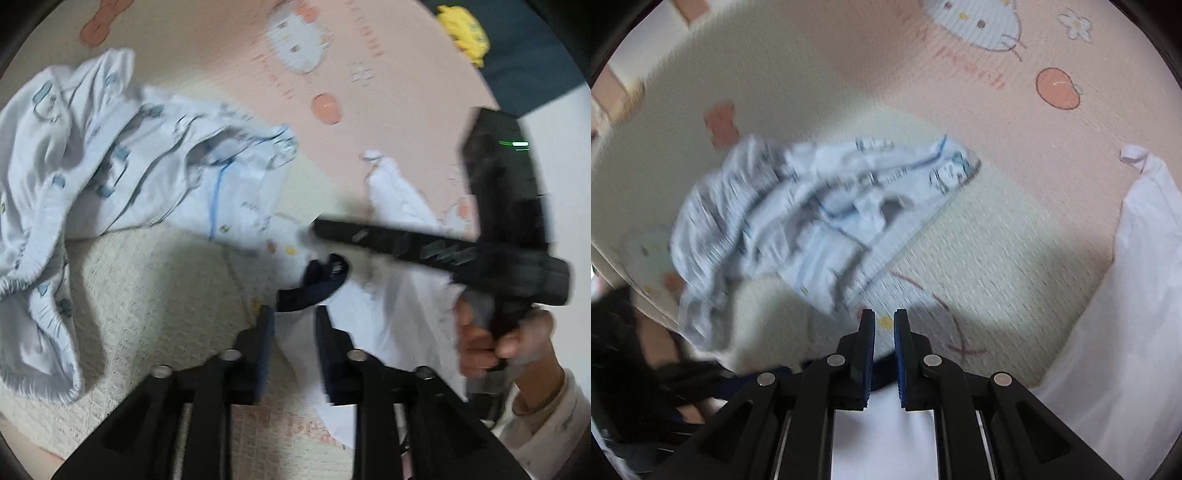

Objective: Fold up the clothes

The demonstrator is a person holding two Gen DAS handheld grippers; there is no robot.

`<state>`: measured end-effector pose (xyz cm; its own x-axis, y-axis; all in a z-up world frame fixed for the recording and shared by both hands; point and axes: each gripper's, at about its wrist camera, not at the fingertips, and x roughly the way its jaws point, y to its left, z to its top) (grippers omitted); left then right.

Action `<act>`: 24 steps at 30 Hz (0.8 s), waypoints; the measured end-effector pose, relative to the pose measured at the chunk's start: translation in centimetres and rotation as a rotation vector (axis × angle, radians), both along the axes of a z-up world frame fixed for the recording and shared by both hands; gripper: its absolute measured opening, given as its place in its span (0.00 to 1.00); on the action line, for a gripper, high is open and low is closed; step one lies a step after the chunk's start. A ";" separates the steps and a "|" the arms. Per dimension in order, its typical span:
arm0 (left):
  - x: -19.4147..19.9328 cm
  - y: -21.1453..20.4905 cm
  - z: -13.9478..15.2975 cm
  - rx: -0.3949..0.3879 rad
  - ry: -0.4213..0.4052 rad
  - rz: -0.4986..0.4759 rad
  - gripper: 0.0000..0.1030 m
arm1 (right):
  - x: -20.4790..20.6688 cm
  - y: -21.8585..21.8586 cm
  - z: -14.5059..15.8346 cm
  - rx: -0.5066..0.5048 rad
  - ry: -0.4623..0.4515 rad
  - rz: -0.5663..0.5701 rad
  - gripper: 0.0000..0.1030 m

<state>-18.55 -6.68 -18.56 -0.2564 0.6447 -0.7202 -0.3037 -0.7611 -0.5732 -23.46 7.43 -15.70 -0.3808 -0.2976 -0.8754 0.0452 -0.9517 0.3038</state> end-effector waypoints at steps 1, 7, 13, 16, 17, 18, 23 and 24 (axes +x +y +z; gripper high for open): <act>0.0 0.2 -0.1 -0.011 -0.001 -0.002 0.42 | 0.1 0.5 0.4 -0.027 0.016 -0.009 0.25; 0.5 1.4 -0.3 -0.064 0.011 -0.028 0.44 | 1.1 2.7 0.9 0.036 0.025 0.048 0.34; -0.1 1.8 -0.5 -0.061 -0.004 -0.022 0.44 | 3.3 3.9 0.5 0.241 -0.015 0.204 0.38; -0.6 2.5 -0.8 -0.052 -0.021 -0.020 0.44 | 4.3 4.0 -0.1 0.375 -0.042 0.265 0.47; -0.8 2.6 -0.9 -0.055 -0.022 -0.023 0.44 | 4.5 4.3 -0.4 0.373 -0.065 0.246 0.47; -0.7 2.7 -0.9 -0.061 -0.020 -0.024 0.44 | 4.5 4.9 -0.6 0.341 -0.090 0.212 0.47; -0.6 4.0 -1.0 -0.076 0.013 -0.038 0.44 | 4.6 6.6 -1.2 0.249 -0.130 0.092 0.47; -0.6 4.4 -1.1 -0.084 0.025 -0.042 0.44 | 4.5 6.6 -1.4 0.244 -0.134 0.086 0.47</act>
<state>-19.11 -2.32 -19.65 -0.2492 0.5929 -0.7657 -0.3497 -0.7924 -0.4998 -18.95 14.00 -17.06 -0.2398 -0.0982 -0.9658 0.1036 -0.9918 0.0752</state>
